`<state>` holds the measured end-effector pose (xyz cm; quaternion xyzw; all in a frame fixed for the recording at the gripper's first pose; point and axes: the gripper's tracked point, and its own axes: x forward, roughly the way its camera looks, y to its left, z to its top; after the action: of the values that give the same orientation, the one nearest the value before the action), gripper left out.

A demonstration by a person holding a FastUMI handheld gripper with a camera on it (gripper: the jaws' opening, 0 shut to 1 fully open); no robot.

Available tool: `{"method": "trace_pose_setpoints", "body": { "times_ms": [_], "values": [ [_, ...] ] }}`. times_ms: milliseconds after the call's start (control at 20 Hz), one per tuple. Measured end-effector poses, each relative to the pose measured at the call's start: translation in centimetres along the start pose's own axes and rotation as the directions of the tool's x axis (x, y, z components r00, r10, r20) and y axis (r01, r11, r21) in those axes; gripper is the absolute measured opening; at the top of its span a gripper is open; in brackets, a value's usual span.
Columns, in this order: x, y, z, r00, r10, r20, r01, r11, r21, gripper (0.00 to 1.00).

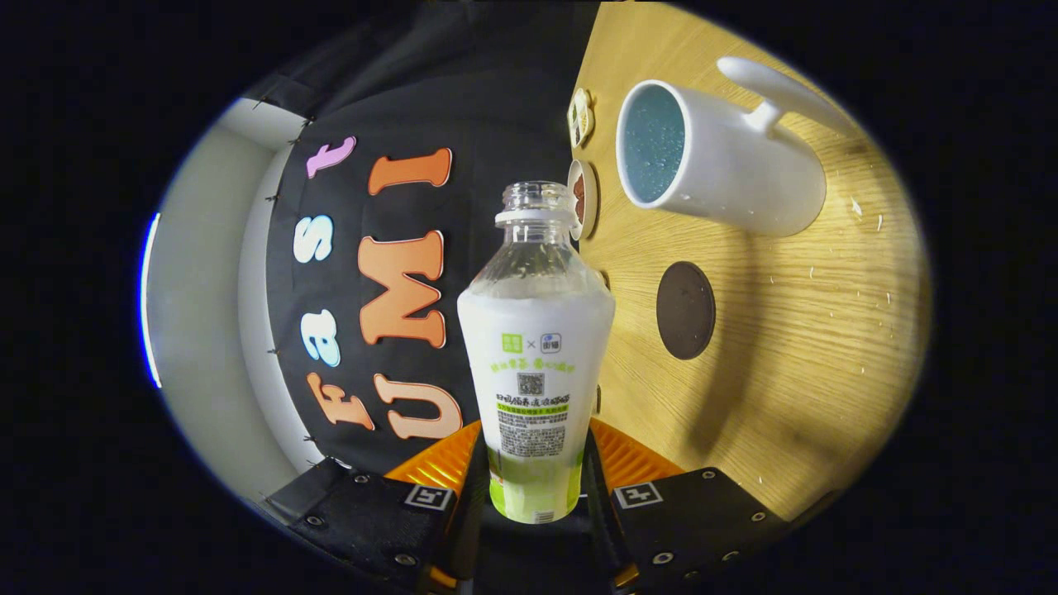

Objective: Take the bottle from table, then pour the juice into the cup, finally place the bottle on the coaster

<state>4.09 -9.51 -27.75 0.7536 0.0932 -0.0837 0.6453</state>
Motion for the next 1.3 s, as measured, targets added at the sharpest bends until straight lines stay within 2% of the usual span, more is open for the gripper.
{"method": "trace_pose_setpoints", "body": {
  "times_ms": [150, 400, 1050, 1300],
  "values": [
    [0.6, 0.4, 0.3, 1.0, 0.022, 0.02, -0.023, 0.997, 0.074, 0.56],
    [0.7, 0.7, 0.7, 0.999, 0.03, 0.028, -0.033, 0.993, 0.116, 0.56],
    [0.7, 3.2, 2.1, 0.994, 0.088, 0.063, -0.097, 0.982, 0.163, 0.56],
    [0.6, 3.3, 2.2, 0.993, 0.085, 0.077, -0.099, 0.975, 0.2, 0.56]
  ]
}}
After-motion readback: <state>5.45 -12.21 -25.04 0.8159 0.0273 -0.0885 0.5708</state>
